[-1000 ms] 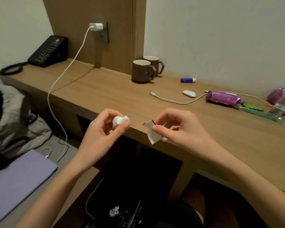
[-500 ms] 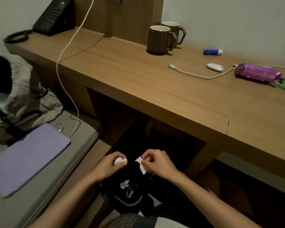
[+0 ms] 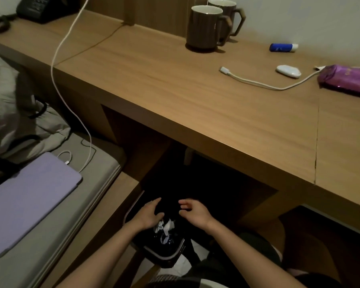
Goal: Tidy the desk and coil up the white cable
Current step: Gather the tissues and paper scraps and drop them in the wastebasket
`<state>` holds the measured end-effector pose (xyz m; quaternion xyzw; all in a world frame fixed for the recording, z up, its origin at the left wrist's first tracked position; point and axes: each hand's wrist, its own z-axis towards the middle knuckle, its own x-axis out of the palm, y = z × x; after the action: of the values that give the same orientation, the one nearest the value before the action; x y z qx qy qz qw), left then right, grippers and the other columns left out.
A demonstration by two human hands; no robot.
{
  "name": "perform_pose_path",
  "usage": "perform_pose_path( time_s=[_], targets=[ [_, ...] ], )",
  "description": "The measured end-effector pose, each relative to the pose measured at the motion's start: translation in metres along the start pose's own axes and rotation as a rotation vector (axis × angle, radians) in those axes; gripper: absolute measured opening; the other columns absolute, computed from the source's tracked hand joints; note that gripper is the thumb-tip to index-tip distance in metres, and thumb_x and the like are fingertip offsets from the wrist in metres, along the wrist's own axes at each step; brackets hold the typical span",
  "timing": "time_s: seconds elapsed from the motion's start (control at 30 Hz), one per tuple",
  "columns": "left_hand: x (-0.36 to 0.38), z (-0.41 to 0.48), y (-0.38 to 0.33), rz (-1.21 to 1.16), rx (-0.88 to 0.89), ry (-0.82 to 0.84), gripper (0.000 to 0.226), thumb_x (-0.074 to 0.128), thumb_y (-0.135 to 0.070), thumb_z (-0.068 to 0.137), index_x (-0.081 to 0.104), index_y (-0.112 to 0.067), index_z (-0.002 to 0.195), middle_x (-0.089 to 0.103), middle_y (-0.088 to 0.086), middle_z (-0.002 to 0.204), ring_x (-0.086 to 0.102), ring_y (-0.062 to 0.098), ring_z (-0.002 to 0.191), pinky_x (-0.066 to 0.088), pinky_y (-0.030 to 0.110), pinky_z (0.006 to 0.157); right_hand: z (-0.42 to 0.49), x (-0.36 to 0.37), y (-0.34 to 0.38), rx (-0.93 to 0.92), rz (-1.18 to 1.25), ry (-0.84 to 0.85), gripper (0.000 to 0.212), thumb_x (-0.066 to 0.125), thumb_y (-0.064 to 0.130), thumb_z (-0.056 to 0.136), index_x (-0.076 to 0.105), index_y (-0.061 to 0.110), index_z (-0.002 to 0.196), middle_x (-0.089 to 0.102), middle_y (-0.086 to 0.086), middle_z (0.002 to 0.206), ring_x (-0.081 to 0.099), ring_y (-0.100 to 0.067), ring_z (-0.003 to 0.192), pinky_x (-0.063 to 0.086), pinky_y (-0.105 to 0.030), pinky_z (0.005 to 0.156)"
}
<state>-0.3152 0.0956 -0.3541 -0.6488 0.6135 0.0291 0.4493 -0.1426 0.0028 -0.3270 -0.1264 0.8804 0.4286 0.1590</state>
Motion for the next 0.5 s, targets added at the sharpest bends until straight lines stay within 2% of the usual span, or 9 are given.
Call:
perform_pose_path(
  time_s=[0.07, 0.17, 0.27, 0.37, 0.5],
  targets=[
    [-0.008, -0.012, -0.013, 0.033, 0.048, -0.044, 0.061, 0.052, -0.031, 0.094, 0.025, -0.019, 0.147, 0.039, 0.006, 0.147, 0.041, 0.019, 0.133, 0.035, 0.026, 0.107, -0.016, -0.013, 0.01, -0.063, 0.002, 0.009, 0.04, 0.058, 0.017, 0.092, 0.052, 0.019, 0.132, 0.058, -0.002, 0.128, 0.057, -0.012, 0.116, 0.047, -0.022, 0.094],
    [-0.024, -0.042, -0.042, 0.084, 0.181, -0.162, 0.049, 0.051, -0.03, 0.094, 0.037, -0.024, 0.141, 0.054, -0.002, 0.132, 0.054, 0.011, 0.116, 0.041, 0.018, 0.092, -0.059, -0.04, 0.03, -0.208, 0.027, 0.013, 0.034, 0.059, 0.017, 0.093, 0.057, 0.021, 0.126, 0.064, 0.001, 0.118, 0.064, -0.012, 0.105, 0.051, -0.03, 0.095],
    [-0.039, -0.084, -0.079, -0.001, 0.321, -0.293, 0.04, 0.052, -0.03, 0.093, 0.047, -0.03, 0.133, 0.06, -0.015, 0.117, 0.056, -0.002, 0.104, 0.047, 0.019, 0.089, -0.116, -0.069, 0.056, -0.36, 0.069, 0.004, 0.029, 0.058, 0.014, 0.093, 0.061, 0.022, 0.121, 0.068, 0.004, 0.113, 0.066, -0.009, 0.1, 0.052, -0.03, 0.094],
    [-0.053, -0.129, -0.117, -0.066, 0.48, -0.361, 0.034, 0.054, -0.028, 0.093, 0.052, -0.037, 0.126, 0.062, -0.022, 0.108, 0.055, -0.01, 0.103, 0.048, 0.018, 0.09, -0.179, -0.097, 0.081, -0.497, 0.079, -0.022, 0.028, 0.056, 0.012, 0.094, 0.062, 0.023, 0.119, 0.07, 0.005, 0.109, 0.066, -0.004, 0.097, 0.053, -0.023, 0.087],
    [-0.073, -0.185, -0.175, -0.136, 0.668, -0.398, 0.031, 0.055, -0.025, 0.092, 0.057, -0.041, 0.118, 0.066, -0.024, 0.102, 0.059, -0.009, 0.1, 0.048, 0.013, 0.084, -0.252, -0.138, 0.102, -0.645, 0.084, -0.155, 0.028, 0.055, 0.01, 0.094, 0.063, 0.024, 0.117, 0.071, 0.006, 0.107, 0.068, -0.012, 0.093, 0.054, -0.024, 0.081]
  ],
)
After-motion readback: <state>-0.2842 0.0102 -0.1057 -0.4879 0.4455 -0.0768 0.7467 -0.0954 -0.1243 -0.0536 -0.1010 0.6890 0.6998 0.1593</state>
